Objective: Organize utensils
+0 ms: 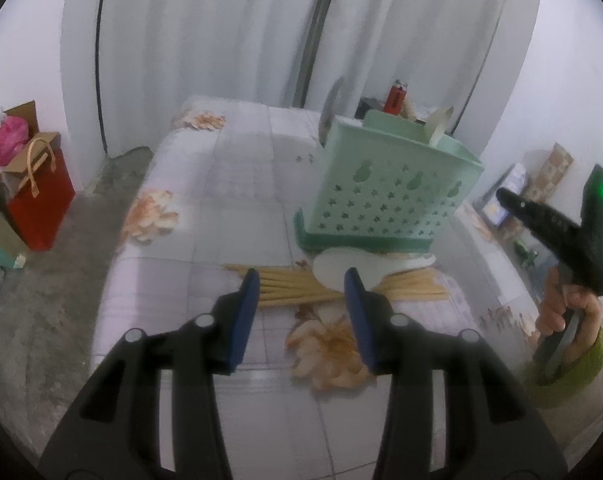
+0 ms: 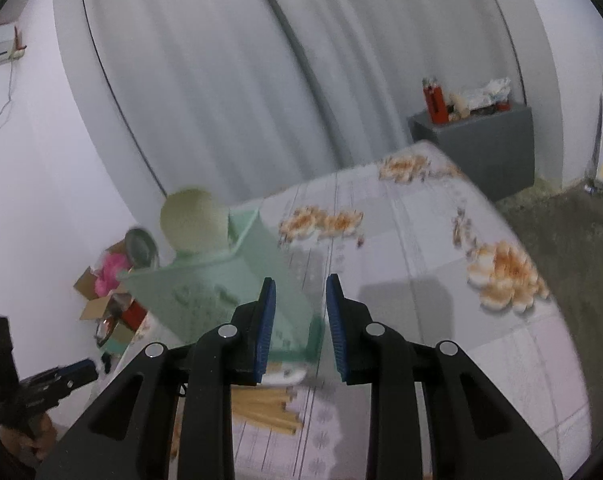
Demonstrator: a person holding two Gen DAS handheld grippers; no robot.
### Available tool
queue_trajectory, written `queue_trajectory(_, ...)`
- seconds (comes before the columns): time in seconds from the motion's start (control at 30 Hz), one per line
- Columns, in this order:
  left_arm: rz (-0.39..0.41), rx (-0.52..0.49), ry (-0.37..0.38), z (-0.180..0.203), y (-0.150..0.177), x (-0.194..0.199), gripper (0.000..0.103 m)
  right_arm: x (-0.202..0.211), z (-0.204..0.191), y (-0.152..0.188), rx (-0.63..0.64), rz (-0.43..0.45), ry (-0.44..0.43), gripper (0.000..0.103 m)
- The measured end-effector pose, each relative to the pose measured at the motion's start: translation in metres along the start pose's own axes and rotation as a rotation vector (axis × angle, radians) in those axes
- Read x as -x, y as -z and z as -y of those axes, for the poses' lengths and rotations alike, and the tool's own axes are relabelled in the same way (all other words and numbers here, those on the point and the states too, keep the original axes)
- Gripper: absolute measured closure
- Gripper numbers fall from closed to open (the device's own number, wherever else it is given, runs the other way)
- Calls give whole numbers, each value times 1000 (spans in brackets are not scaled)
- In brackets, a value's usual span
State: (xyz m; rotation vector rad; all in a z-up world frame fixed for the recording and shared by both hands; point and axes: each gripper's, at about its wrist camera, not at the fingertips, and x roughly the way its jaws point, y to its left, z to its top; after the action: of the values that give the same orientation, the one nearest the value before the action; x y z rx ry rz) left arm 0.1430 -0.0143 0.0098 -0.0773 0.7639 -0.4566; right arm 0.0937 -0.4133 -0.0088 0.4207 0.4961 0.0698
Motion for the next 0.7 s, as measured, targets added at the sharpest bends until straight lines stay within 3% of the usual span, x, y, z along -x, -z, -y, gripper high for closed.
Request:
queue_trajectory(0.13, -42, 14, 38, 3, 3, -15, 62, -10, -1, 25, -8, -86, -36, 76)
queue_trajectory(0.3, -90, -38, 63, 20, 6, -39, 62, -24, -3, 50, -22, -169, -73, 76)
queue_trajectory(0.4, -103, -163, 24, 40, 7, -54, 61, -28, -5, 54, -16, -182, -89, 76)
queue_trajectory(0.47, -115, -249, -13, 52, 9, -66, 54, -30, -6, 52, -13, -182, -96, 76)
queue_trajectory(0.57, -129, -404, -102, 70, 15, -85, 53, -29, -7, 52, -13, -177, -102, 76)
queue_trajectory(0.7, -132, -531, -178, 83, 20, -101, 53, -29, -4, 51, -22, -174, -102, 76)
